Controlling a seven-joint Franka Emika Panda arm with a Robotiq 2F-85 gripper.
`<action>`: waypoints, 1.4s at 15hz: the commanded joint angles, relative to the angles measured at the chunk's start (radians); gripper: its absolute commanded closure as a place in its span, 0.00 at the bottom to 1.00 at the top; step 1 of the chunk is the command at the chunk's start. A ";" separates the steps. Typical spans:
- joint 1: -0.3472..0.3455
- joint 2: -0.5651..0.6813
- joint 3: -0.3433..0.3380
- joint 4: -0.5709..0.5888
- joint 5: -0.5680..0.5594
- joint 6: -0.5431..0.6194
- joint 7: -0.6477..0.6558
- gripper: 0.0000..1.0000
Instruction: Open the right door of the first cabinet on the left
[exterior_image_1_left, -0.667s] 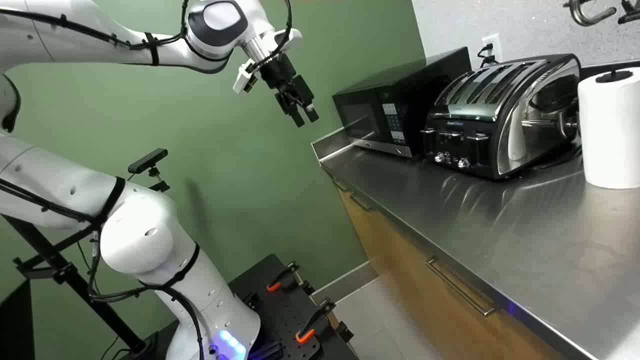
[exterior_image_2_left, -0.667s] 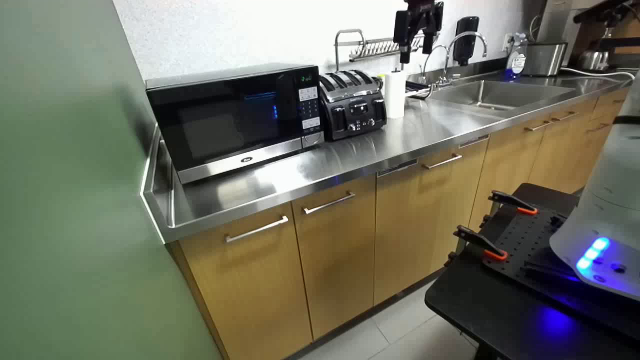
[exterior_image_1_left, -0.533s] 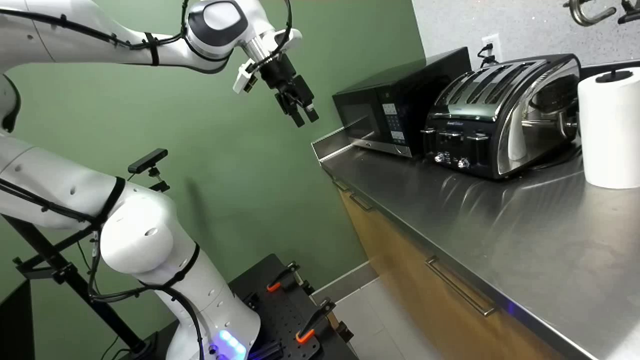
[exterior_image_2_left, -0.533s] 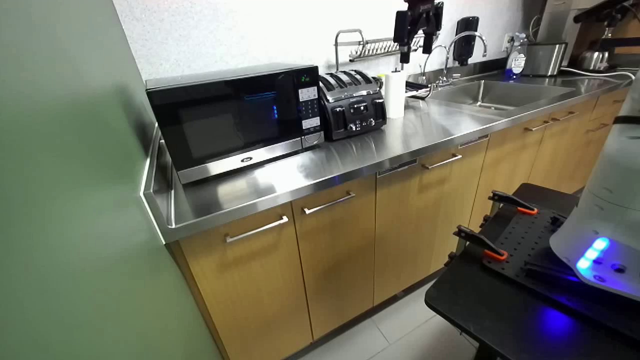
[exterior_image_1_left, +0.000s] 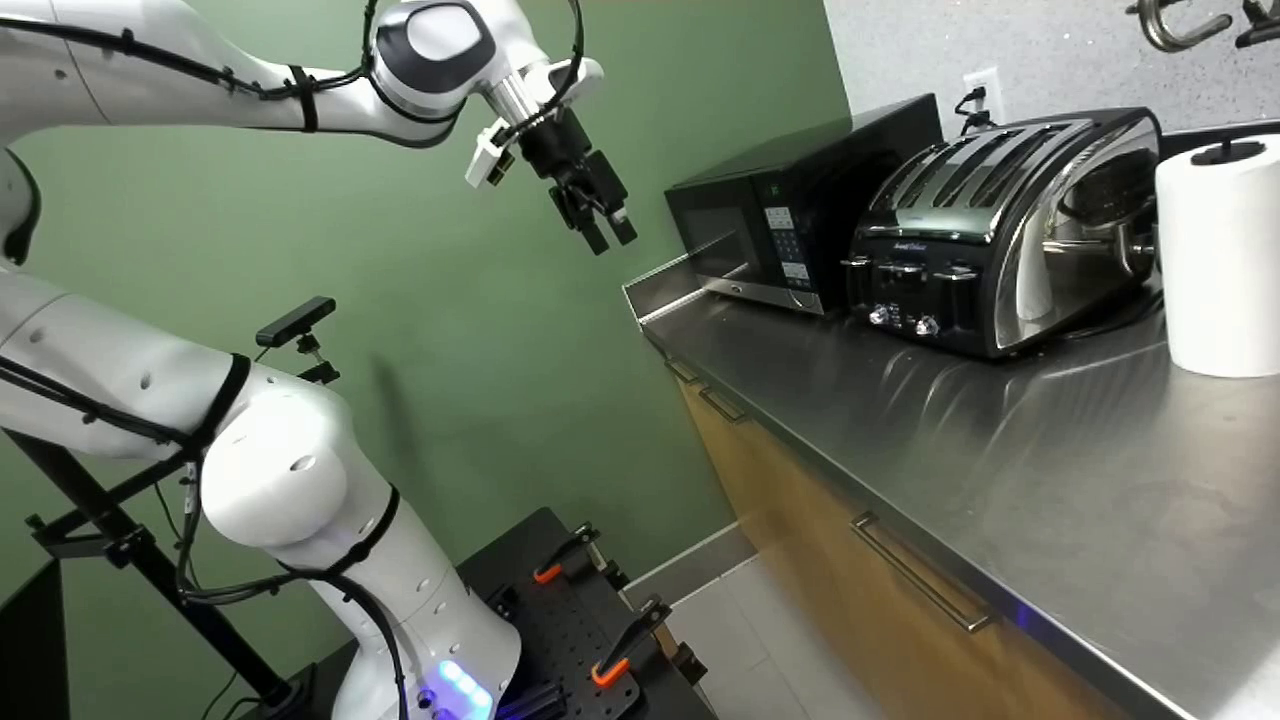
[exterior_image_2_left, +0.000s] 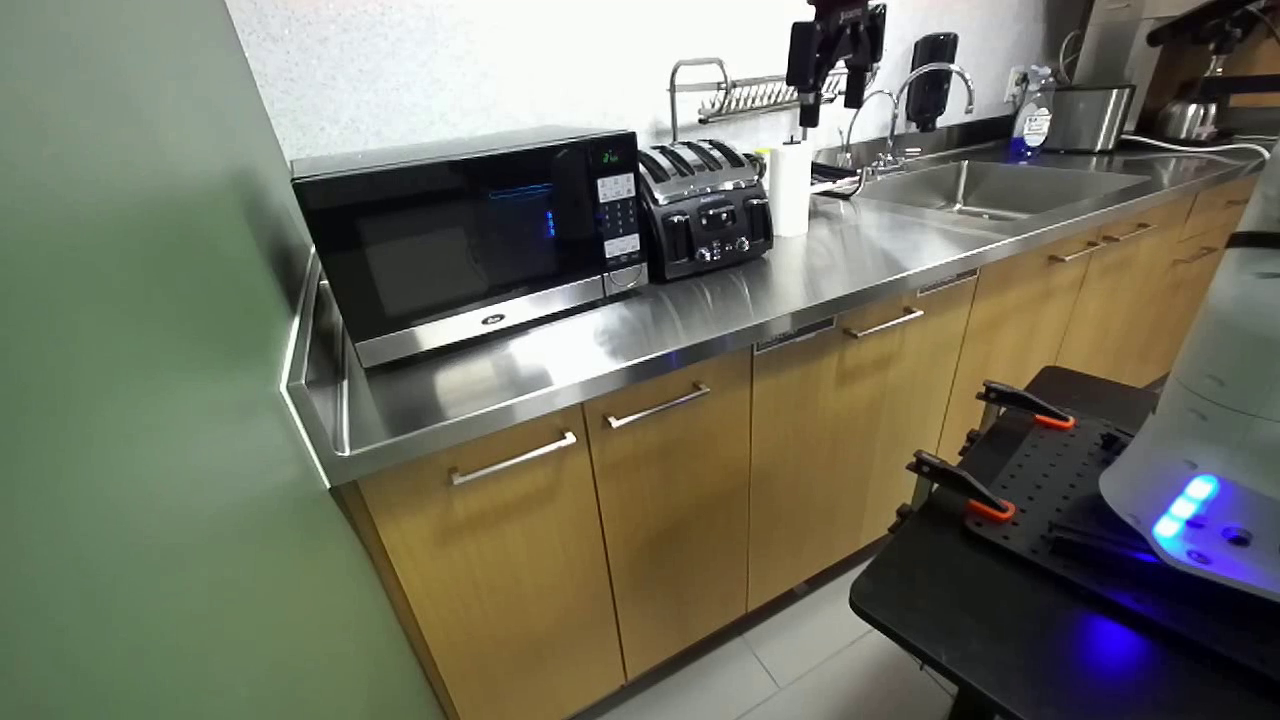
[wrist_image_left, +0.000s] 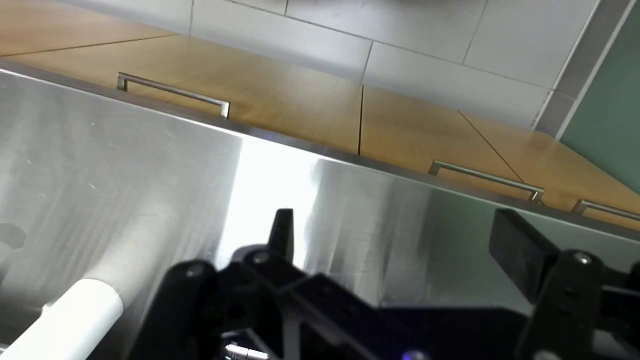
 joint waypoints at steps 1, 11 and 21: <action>0.026 0.004 0.030 -0.025 -0.022 0.022 0.021 0.00; 0.097 0.147 0.249 -0.171 -0.218 0.307 0.183 0.00; 0.115 0.203 0.235 -0.178 -0.255 0.324 0.201 0.00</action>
